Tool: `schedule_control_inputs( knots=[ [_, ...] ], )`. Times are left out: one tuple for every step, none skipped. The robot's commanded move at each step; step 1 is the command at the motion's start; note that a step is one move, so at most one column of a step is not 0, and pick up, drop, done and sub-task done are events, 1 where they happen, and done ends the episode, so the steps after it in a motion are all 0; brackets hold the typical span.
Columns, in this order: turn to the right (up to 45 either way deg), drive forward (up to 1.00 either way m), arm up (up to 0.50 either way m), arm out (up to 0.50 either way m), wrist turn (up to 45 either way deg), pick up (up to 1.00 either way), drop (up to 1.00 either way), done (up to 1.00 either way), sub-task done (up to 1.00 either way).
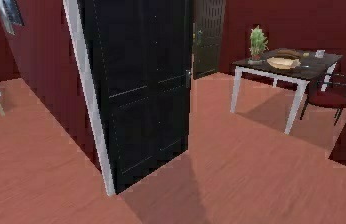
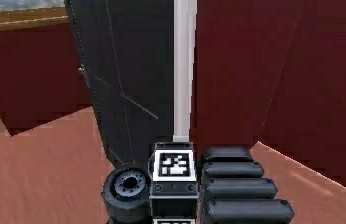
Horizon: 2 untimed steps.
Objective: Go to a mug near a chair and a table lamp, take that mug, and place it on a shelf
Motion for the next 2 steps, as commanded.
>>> schedule_control_inputs(
  knots=[
    [21.0, 0.00, 0.00, 0.00, 0.0, 0.00, 0.00, 0.00, 0.00],
    [0.0, 1.00, 0.00, 0.00, 0.0, 0.00, 0.00, 0.00, 0.00]
  ],
)
